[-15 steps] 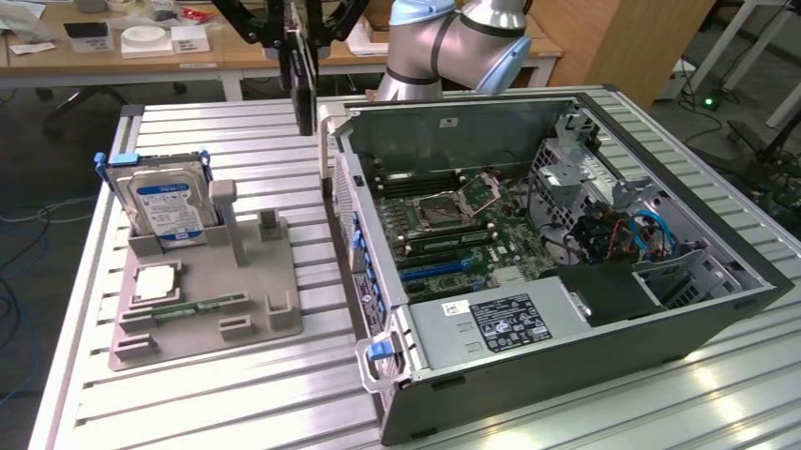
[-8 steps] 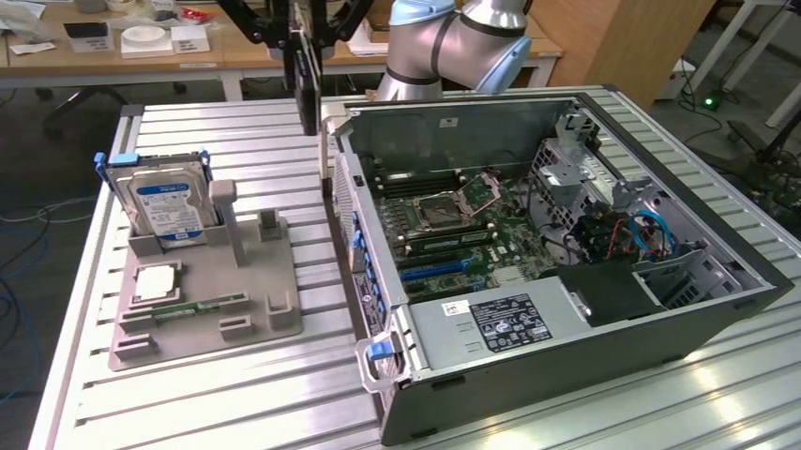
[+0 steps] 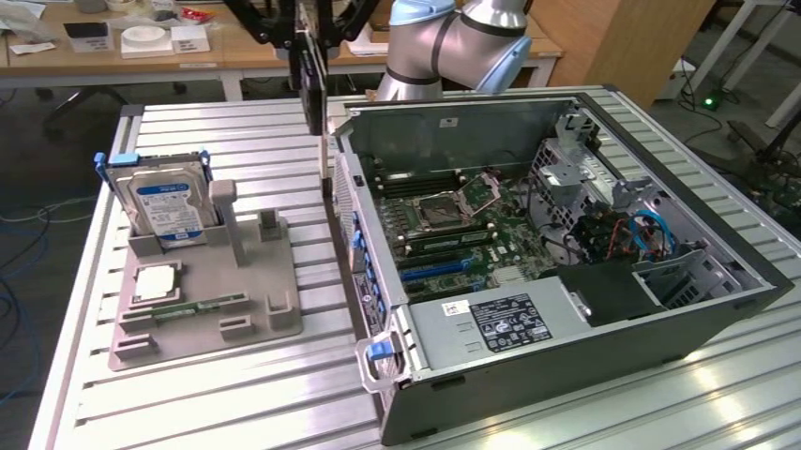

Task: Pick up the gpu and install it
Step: 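Pick up the gpu and move the gpu toward the slot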

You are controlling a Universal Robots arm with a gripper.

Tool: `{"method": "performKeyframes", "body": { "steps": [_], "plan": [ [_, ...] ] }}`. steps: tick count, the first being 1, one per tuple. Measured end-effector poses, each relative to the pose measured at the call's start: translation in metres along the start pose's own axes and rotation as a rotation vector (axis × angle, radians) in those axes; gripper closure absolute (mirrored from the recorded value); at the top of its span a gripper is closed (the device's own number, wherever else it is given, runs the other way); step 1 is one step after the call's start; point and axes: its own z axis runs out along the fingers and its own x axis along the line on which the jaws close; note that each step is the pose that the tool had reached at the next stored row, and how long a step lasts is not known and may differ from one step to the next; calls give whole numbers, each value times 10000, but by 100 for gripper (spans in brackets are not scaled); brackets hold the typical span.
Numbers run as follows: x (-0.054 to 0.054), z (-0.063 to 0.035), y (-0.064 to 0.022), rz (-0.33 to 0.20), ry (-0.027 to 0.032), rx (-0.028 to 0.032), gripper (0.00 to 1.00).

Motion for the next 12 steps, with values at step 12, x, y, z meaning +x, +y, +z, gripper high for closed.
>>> {"method": "performKeyframes", "body": {
  "steps": [12],
  "plan": [
    [-44, 6, 0, -15, 2, 0, 71]
  ]
}}
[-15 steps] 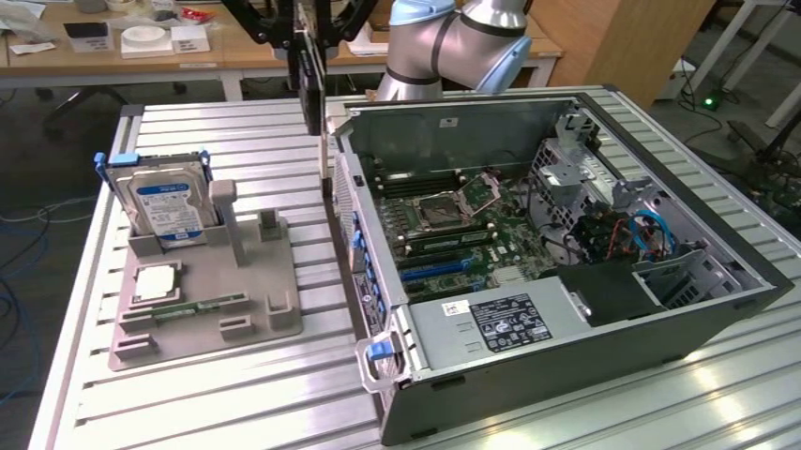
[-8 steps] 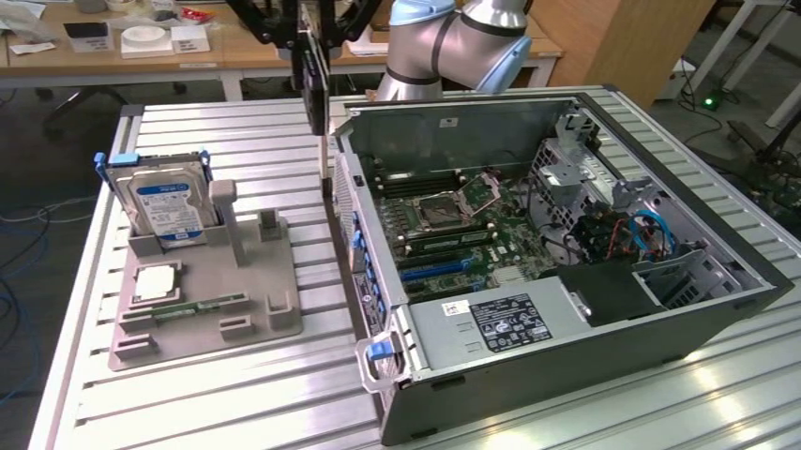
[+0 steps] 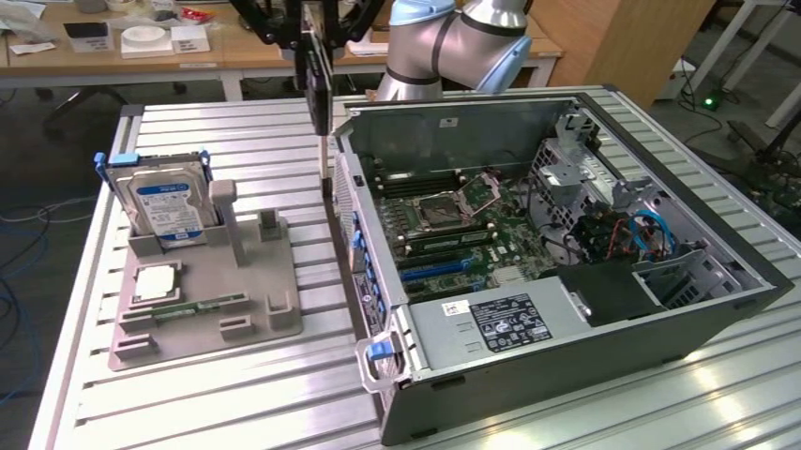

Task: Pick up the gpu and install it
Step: 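Pick up the gpu and move the gpu toward the slot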

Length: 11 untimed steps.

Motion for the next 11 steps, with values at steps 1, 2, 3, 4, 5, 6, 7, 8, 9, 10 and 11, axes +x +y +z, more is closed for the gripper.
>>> {"method": "performKeyframes", "body": {
  "steps": [1, 2, 3, 4, 5, 6, 7, 8, 9, 10, 11],
  "plan": [
    [-5, 0, 0, -3, 0, 0, 71],
    [-10, 1, 0, -5, 0, 0, 71],
    [-17, 1, 0, -6, 0, 0, 71],
    [-25, 1, 0, -8, 1, 1, 71],
    [-34, 1, 0, -9, 0, 0, 71],
    [-42, 2, 0, -10, 0, 0, 71],
    [-50, 2, 0, -11, 0, 0, 71],
    [-57, 2, 0, -11, 0, 0, 71],
    [-65, 3, 0, -11, 0, -1, 71],
    [-73, 3, 0, -12, -1, -1, 71],
    [-78, 3, 1, -11, -1, -1, 71]
  ]
}}
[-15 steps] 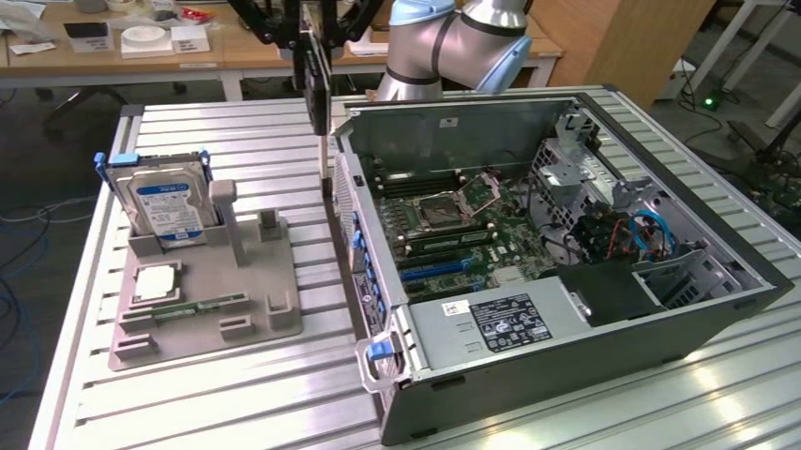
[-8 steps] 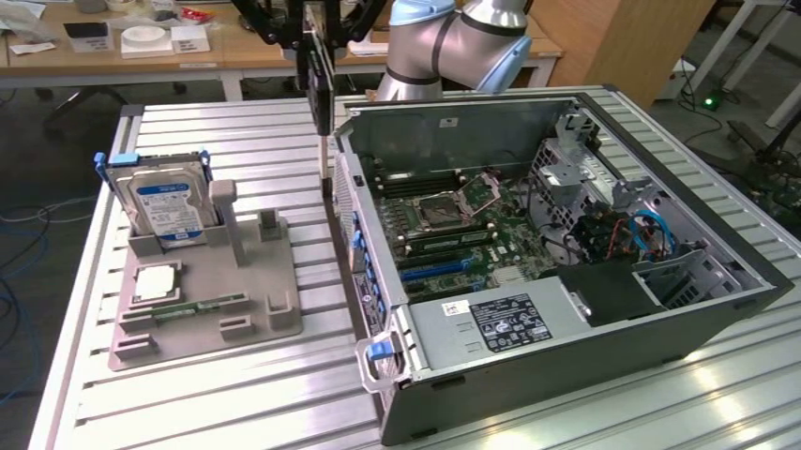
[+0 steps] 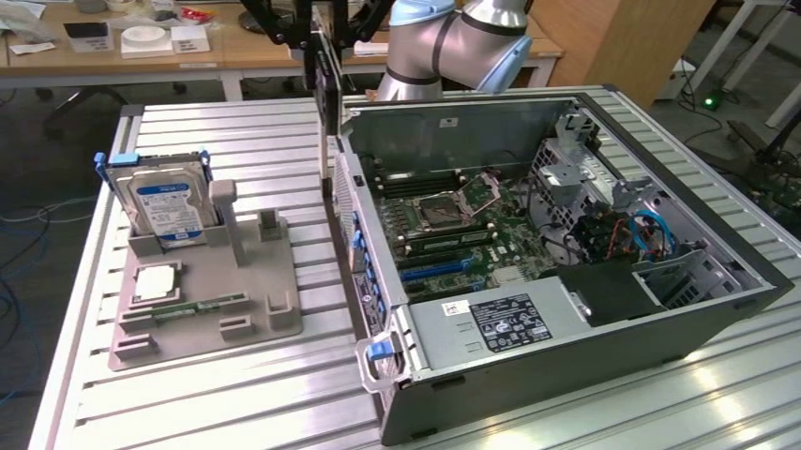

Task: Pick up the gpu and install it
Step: 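Pick up the gpu and move the gpu toward the slot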

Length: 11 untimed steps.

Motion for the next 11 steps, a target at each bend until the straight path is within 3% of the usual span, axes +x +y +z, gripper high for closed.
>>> {"method": "performKeyframes", "body": {
  "steps": [11],
  "plan": [
    [-68, 1, 1, 0, 0, 0, 71]
  ]
}}
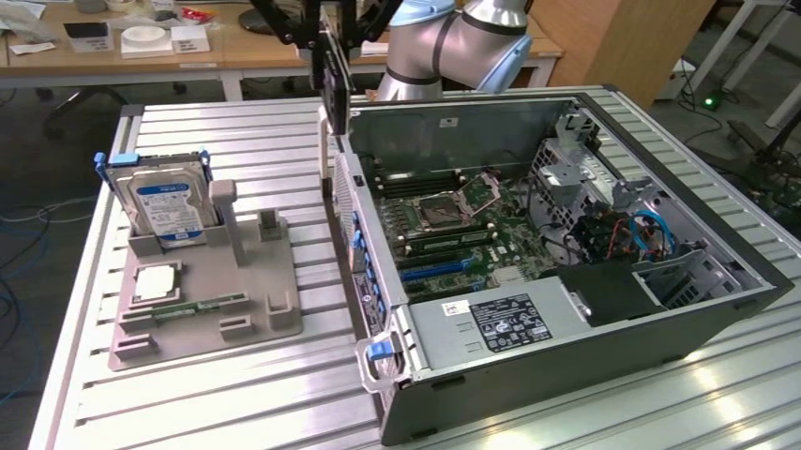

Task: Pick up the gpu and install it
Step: 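Pick up the gpu and move the gpu toward the slot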

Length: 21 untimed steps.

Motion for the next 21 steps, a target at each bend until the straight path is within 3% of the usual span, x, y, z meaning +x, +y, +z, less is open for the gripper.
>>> {"method": "performKeyframes", "body": {
  "steps": [21],
  "plan": [
    [-187, 5, 1, 1, 0, -1, 71]
  ]
}}
